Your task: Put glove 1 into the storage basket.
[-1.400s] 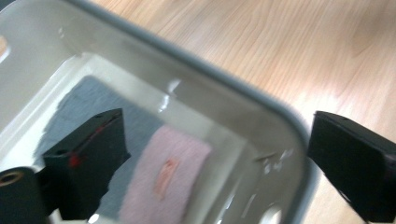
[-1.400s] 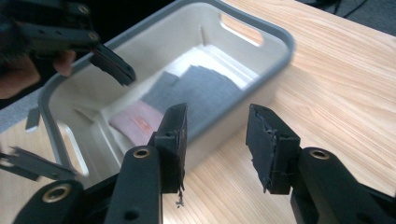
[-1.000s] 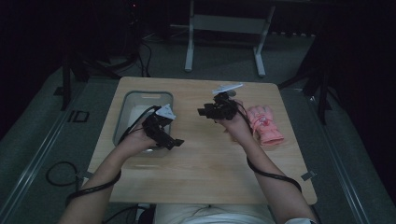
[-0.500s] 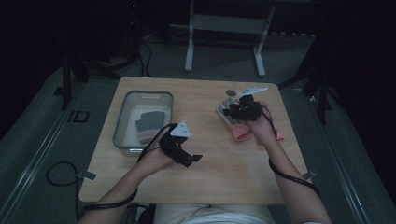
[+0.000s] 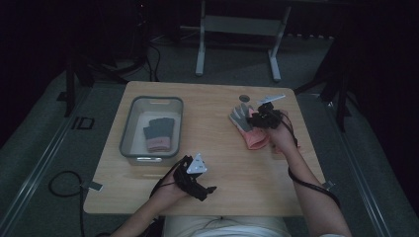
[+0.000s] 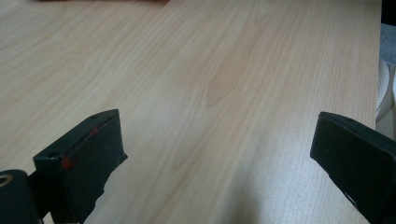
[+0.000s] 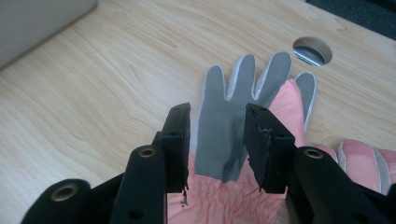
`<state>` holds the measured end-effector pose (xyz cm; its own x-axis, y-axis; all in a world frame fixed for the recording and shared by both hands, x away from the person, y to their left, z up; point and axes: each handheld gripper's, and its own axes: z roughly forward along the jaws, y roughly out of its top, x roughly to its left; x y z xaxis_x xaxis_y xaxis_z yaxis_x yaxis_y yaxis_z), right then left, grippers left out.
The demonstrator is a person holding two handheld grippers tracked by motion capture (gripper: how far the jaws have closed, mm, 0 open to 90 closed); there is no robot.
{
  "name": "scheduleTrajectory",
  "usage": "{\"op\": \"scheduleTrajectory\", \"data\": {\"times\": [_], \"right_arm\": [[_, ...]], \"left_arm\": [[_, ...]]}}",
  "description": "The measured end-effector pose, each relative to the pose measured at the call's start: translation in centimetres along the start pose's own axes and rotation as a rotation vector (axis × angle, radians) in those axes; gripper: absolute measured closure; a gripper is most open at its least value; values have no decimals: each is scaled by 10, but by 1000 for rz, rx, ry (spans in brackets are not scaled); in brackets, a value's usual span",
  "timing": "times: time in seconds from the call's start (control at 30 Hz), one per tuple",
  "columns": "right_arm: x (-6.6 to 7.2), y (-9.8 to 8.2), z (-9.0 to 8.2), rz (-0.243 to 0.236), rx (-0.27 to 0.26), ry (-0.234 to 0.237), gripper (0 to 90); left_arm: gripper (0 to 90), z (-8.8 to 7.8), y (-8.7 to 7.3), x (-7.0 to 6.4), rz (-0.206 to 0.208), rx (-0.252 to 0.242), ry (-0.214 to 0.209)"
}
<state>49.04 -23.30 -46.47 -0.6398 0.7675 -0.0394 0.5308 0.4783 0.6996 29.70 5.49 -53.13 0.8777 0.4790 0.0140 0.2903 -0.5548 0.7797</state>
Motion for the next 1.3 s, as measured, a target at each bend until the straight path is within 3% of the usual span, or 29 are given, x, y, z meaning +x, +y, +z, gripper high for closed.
{"op": "scheduleTrajectory", "data": {"times": [0.3, 0.4, 0.43, 0.53, 0.7, 0.8, 0.83, 1.0, 1.13, 1.23, 1.3], "right_arm": [[-10, 5, 27, -35, 62, 4, 597], [-15, 5, 39, -47, 97, 15, 598], [-16, 4, 43, -44, 109, 17, 598], [-18, 1, 56, -57, 152, 14, 602], [-23, -5, 66, -20, 166, 48, 626], [-19, -9, 70, -81, 176, 35, 672], [-18, -11, 73, -75, 178, 42, 696], [-24, -20, 75, 53, 103, 55, 778], [-21, -21, 73, 67, 96, 34, 854], [-9, -17, 60, 93, 37, -57, 883], [-2, -16, 50, 121, -16, -46, 885]], "left_arm": [[24, -5, -23, -7, -123, -138, 68], [24, -5, -25, -9, -102, -129, 122], [23, -6, -25, -7, -106, -116, 123], [23, -8, -26, -6, -118, -136, 135], [24, -9, -27, -11, -110, -142, 157], [23, -9, -28, -15, -91, -132, 160], [23, -8, -28, -16, -80, -135, 165], [23, -7, -29, -21, -51, -128, 174], [24, -7, -29, -19, -50, -127, 170], [23, -7, -30, -18, -62, -132, 171], [24, -7, -31, -18, -68, -135, 164]]}}
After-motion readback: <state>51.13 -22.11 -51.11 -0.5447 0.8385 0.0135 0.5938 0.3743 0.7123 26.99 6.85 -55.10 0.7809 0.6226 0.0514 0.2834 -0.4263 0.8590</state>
